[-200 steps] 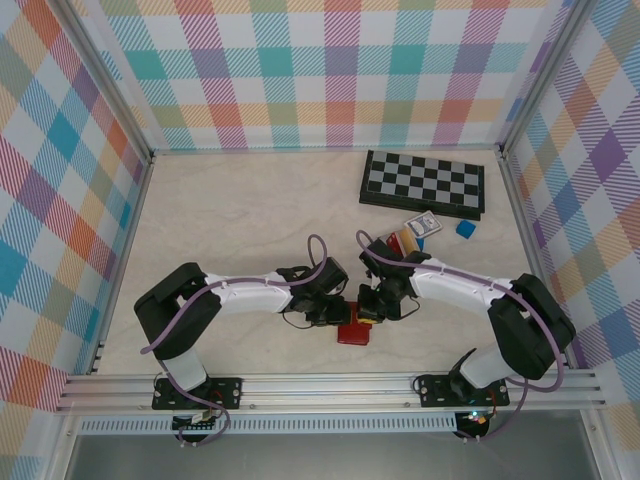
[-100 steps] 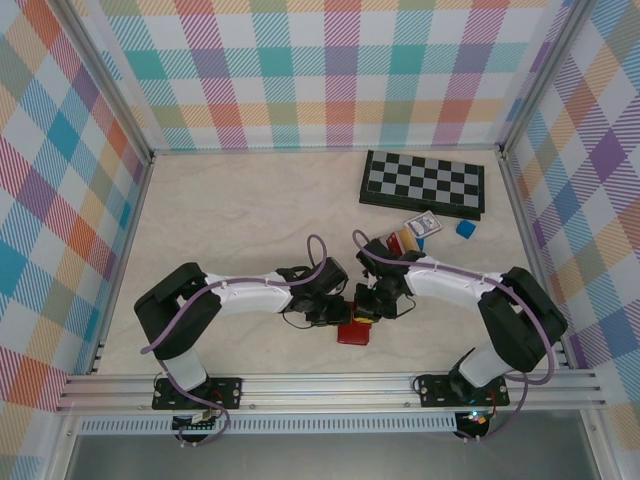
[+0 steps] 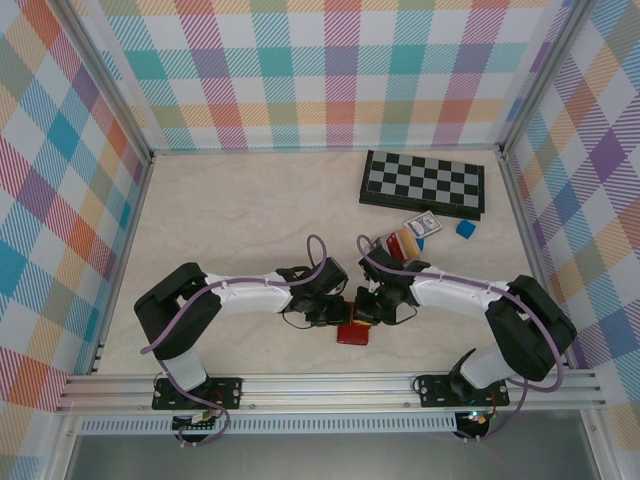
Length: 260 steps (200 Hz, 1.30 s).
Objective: Put the credit cards into the card holder
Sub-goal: Close the button on the card holder, then reset both arms
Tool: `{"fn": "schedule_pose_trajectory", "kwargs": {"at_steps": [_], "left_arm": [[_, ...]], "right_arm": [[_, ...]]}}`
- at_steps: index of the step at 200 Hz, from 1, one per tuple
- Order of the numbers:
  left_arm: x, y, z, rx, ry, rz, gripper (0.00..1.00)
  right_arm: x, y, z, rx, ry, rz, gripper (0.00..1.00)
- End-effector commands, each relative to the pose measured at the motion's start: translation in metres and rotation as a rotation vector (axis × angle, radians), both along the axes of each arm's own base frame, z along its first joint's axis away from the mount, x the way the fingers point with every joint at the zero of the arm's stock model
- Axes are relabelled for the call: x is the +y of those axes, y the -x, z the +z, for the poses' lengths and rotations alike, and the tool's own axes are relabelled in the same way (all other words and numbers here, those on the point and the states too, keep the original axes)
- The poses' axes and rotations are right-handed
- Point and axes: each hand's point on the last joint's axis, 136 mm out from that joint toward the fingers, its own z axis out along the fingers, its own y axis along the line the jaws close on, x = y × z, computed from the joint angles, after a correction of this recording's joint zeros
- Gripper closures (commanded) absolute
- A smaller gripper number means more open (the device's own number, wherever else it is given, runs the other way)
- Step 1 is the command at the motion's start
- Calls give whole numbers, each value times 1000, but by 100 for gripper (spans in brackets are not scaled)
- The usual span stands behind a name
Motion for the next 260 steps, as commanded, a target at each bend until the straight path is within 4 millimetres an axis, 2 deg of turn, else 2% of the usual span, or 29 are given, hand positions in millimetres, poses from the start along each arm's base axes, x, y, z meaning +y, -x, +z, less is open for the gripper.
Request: {"fn": "schedule_pose_trajectory", "kwargs": {"at_steps": [1, 10, 20, 29, 34, 42, 52, 64, 73, 87, 106, 113, 114, 115, 118, 130, 154, 172, 179, 196, 221, 240, 260], "left_arm": [[4, 3, -7, -10, -26, 4, 73], [4, 0, -2, -26, -20, 10, 72], [7, -4, 5, -57, -28, 23, 71], [12, -11, 16, -107, -31, 46, 69], [14, -16, 22, -142, -33, 58, 66], [28, -21, 32, -187, -81, 78, 62], [40, -32, 49, -264, -111, 103, 59], [62, -45, 71, -362, -157, 146, 52], [82, -57, 84, -437, -202, 182, 43], [120, -77, 103, -548, -288, 254, 25], [172, -103, 123, -627, -366, 383, 15], [189, -112, 126, -651, -387, 424, 11], [192, -113, 126, -653, -391, 430, 8], [195, -114, 127, -656, -394, 437, 6], [203, -118, 128, -667, -408, 454, 3], [236, -130, 133, -715, -507, 527, 0], [294, -145, 137, -773, -708, 633, 0], [331, -149, 138, -776, -834, 687, 0], [342, -151, 133, -793, -868, 689, 0], [351, -165, 123, -873, -844, 694, 0], [357, -181, 94, -914, -711, 715, 0], [351, -197, 83, -959, -674, 678, 0], [341, -215, 76, -979, -655, 599, 0]], "right_arm": [[-34, 35, -37, 96, 175, 11, 100], [-24, 24, -23, 36, 131, 38, 97], [-18, 9, -1, -50, 111, 54, 87], [-16, -7, 23, -154, 103, 65, 82], [-18, -17, 39, -224, 106, 60, 74], [-28, -32, 62, -330, 134, 31, 57], [-54, -49, 89, -460, 211, -39, 41], [-101, -67, 115, -612, 365, -155, 27], [-136, -78, 132, -722, 473, -226, 19], [-188, -92, 149, -867, 647, -327, 12], [-228, -113, 144, -978, 718, -342, 10], [-235, -120, 135, -1000, 701, -323, 10], [-241, -118, 127, -980, 725, -318, 9], [-234, -123, 131, -1006, 687, -307, 10], [-237, -126, 129, -1026, 687, -297, 9], [-240, -135, 104, -1043, 629, -249, 9], [-259, -149, 73, -1000, 579, -327, 10], [-249, -167, 71, -1046, 522, -271, 10], [-244, -174, 71, -1063, 495, -268, 10], [-242, -193, 70, -1063, 482, -259, 9], [-241, -219, 72, -1091, 464, -288, 9], [-243, -232, 72, -1095, 489, -286, 8], [-244, -235, 75, -1151, 505, -274, 7]]}}
